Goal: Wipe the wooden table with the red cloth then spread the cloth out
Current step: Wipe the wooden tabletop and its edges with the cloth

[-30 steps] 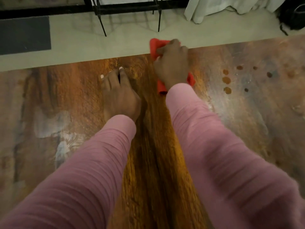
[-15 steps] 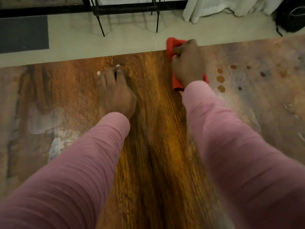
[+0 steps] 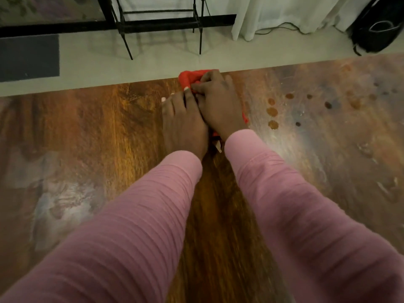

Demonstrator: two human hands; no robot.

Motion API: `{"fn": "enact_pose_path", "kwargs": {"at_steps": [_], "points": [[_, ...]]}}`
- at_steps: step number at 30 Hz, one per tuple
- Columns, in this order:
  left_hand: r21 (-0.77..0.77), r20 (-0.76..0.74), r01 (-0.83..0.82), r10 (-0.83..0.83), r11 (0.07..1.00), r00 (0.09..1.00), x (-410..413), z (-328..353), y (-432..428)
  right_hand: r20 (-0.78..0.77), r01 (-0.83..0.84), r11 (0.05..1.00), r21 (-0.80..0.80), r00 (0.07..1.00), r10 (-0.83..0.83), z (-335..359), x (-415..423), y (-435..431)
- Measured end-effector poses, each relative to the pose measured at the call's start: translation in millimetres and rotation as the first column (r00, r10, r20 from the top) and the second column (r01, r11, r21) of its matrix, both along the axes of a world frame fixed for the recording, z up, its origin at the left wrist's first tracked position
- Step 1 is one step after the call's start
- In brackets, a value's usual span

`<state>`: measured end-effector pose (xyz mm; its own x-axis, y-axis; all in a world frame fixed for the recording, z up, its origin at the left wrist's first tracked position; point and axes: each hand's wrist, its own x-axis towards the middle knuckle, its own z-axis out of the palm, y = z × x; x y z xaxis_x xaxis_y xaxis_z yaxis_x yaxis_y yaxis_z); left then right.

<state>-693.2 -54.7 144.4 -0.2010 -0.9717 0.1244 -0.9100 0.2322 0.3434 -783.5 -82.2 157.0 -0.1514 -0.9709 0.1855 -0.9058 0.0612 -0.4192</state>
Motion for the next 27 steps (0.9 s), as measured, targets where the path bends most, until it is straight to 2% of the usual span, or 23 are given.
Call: {"fn": "enact_pose_path", "kwargs": {"at_steps": [4, 6, 9, 11, 13, 16, 18, 20, 24, 27], "points": [[-0.022, 0.009, -0.008, 0.008, 1.0, 1.0, 2.3, -6.3, 1.4, -0.035, 0.05, 0.999, -0.01, 0.998, -0.05, 0.8, -21.6, 3.5], [-0.03, -0.002, 0.003, -0.003, 1.0, 1.0, 3.1, -4.2, 3.0, -0.044, 0.187, 0.982, 0.017, 0.981, -0.186, 4.0, -51.4, 3.8], [-0.01, -0.006, 0.019, -0.019, 1.0, 1.0, 2.5, -3.6, 4.0, -0.076, 0.433, 0.899, 0.065, 0.9, -0.428, 10.6, -94.8, 2.1], [0.001, -0.014, 0.011, -0.011, 1.0, 1.0, 1.3, -3.8, 2.7, -0.067, 0.514, 0.856, 0.065, 0.858, -0.51, 10.6, -95.0, -1.5], [0.003, -0.01, 0.007, -0.007, 1.0, 1.0, -1.0, -3.5, 3.0, -0.011, 0.471, 0.88, 0.06, 0.882, -0.471, 9.0, -77.0, -1.3], [0.002, 0.013, 0.006, -0.006, 1.0, 1.0, -2.1, -2.9, 3.5, -0.012, 0.192, 0.981, 0.031, 0.981, -0.192, 3.3, -48.7, 10.9], [0.004, 0.021, 0.015, -0.015, 1.0, 1.0, 0.0, -2.1, 5.0, -0.022, 0.055, 0.998, 0.035, 0.998, -0.054, 3.1, -50.4, 18.9], [-0.004, 0.021, 0.03, -0.03, 1.0, 0.999, 1.3, -0.4, 4.6, -0.078, 0.111, 0.992, 0.065, 0.991, -0.106, 6.0, -74.5, 18.2], [0.003, 0.006, 0.03, -0.03, 1.0, 1.0, 0.7, -2.6, 4.5, -0.137, 0.452, 0.887, 0.095, 0.889, -0.438, 12.3, -127.3, 19.9], [0.014, 0.012, 0.02, -0.02, 1.0, 1.0, -1.5, -2.0, 4.8, -0.075, 0.472, 0.877, 0.087, 0.881, -0.467, 12.2, -116.4, 20.8]]}}
